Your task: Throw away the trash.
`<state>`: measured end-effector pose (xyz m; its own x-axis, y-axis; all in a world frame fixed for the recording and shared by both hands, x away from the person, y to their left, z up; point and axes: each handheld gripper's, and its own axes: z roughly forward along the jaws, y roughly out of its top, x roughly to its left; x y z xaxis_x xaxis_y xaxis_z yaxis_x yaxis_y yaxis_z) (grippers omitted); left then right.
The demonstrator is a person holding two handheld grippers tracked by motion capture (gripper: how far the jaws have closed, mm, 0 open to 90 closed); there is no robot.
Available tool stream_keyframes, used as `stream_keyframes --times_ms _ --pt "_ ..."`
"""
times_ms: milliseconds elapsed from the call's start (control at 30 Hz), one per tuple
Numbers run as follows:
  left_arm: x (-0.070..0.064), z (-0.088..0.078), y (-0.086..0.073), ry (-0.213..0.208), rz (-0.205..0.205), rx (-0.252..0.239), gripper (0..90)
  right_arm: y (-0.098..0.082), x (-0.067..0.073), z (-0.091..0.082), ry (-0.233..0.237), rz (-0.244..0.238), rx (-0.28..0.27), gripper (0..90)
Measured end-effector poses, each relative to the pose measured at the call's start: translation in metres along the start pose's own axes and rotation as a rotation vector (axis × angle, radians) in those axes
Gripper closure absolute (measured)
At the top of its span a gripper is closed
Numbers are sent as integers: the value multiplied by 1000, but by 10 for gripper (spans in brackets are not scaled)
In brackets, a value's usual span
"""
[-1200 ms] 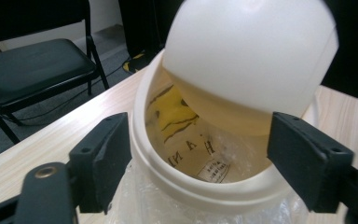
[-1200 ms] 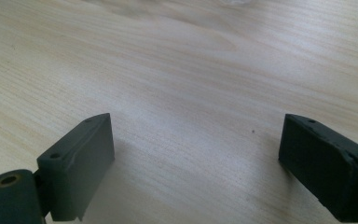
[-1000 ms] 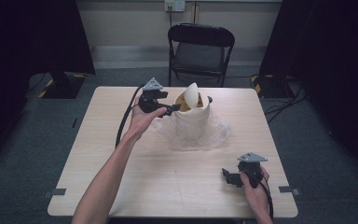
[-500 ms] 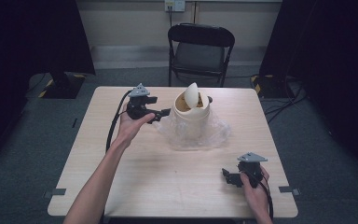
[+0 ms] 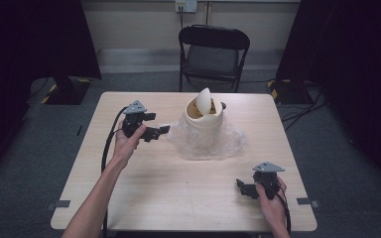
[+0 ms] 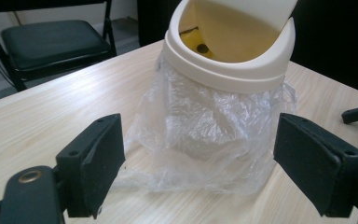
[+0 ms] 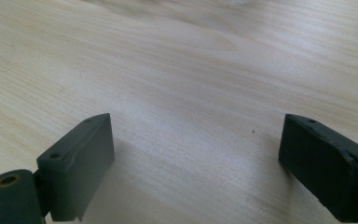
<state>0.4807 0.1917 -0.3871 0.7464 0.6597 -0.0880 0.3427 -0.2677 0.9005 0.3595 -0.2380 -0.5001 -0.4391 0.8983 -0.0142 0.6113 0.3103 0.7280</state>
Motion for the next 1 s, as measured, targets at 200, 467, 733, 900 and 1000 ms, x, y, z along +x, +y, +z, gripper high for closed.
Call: stream_keyframes --times_ms 200,467,733,900,1000 --pt "2 -10 -9 35 -5 54 161 0 0 0 0 2 1 92" --pt "1 -30 -28 56 -15 72 162 0 0 0 0 0 0 92" --pt "-2 -48 -46 72 -22 93 162 0 0 0 0 0 0 92" --pt "-7 -58 -57 88 -35 98 162 0 0 0 0 0 0 92" --pt "-10 -60 -62 100 -36 115 163 0 0 0 0 0 0 92"
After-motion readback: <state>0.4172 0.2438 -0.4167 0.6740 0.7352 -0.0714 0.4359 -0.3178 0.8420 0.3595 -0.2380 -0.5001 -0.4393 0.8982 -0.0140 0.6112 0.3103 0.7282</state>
